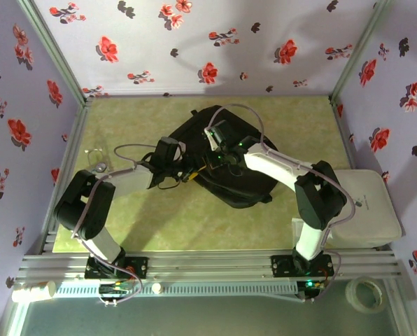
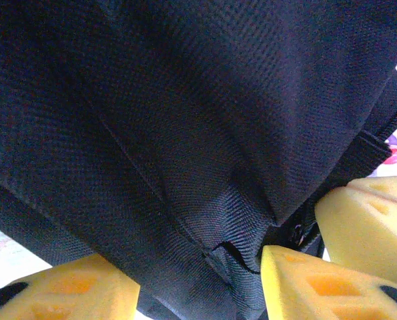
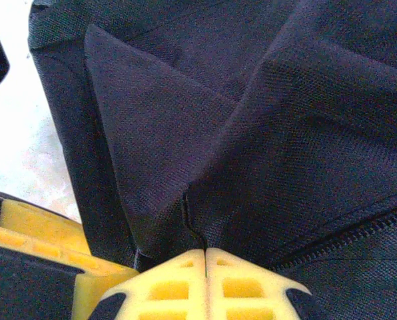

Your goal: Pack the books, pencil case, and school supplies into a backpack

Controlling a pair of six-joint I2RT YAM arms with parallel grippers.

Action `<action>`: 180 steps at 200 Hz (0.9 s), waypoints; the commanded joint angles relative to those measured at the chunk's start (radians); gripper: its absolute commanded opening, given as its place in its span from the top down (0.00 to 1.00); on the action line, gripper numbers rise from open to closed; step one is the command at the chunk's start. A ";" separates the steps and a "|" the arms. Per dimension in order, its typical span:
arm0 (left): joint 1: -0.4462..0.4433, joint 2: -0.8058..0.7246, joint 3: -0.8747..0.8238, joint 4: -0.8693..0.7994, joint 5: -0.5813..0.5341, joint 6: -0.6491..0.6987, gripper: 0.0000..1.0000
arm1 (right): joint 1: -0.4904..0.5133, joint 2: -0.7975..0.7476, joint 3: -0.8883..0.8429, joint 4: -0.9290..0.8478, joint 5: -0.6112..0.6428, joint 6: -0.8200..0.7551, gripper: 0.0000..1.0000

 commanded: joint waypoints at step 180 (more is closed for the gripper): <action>-0.024 0.101 0.170 -0.080 -0.045 0.047 1.00 | -0.091 -0.025 0.000 0.068 0.159 0.144 1.00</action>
